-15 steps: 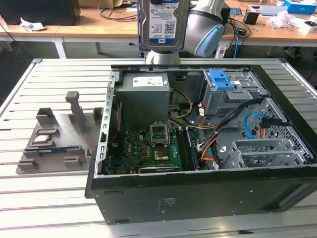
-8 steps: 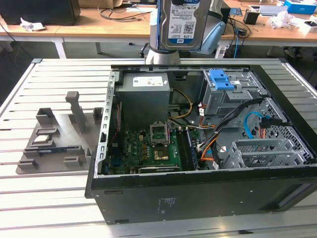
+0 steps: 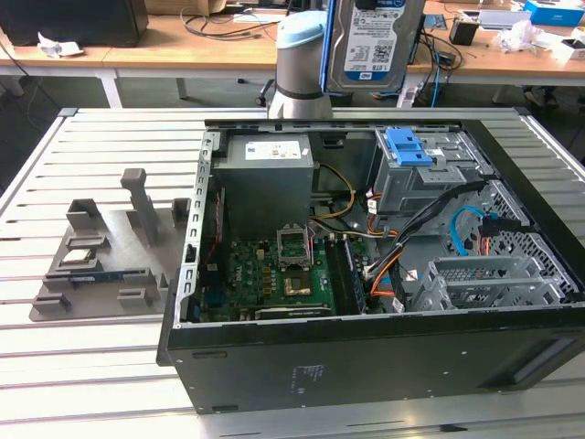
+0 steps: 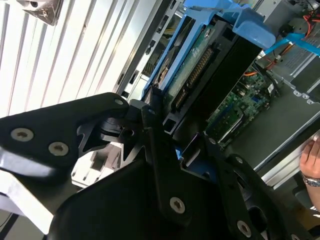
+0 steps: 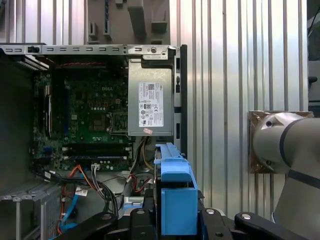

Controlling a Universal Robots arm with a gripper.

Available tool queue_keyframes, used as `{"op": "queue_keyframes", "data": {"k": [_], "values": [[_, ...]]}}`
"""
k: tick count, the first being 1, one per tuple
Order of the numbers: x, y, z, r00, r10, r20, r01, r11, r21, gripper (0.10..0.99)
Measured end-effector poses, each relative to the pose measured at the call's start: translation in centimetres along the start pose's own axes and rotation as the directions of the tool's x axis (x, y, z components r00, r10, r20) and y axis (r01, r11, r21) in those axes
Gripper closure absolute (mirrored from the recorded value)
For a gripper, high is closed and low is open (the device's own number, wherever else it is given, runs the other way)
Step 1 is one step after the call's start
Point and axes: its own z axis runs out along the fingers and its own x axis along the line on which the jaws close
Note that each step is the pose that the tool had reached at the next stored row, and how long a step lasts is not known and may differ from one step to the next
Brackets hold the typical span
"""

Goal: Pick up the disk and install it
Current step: 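Pick up the disk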

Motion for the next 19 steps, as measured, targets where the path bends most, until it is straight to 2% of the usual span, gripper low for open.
{"op": "queue_keyframes", "data": {"k": [1,3,4,8,9,13,14,19], "values": [[-0.01,-0.68,-0.03,1.0000,0.000,-0.0001,0.000,1.0000,0.000,0.722],[-0.02,-1.51,-0.05,1.0000,0.000,-0.0001,0.000,1.0000,0.000,0.722],[-0.03,-2.25,-0.08,1.0000,0.000,0.0000,0.000,1.0000,0.000,0.722],[-0.04,-3.61,-0.12,1.0000,0.000,-0.0001,0.000,1.0000,0.000,0.722],[-0.05,-4.25,-0.14,1.0000,0.000,0.0000,0.000,1.0000,0.000,0.722],[-0.06,-5.68,-0.19,1.0000,0.000,-0.0001,0.000,1.0000,0.000,0.722],[-0.07,-6.30,-0.21,1.0000,0.000,0.0000,0.000,1.0000,0.000,0.722],[-0.10,-8.41,-0.28,1.0000,0.000,-0.0001,0.000,1.0000,0.000,0.722]]}}
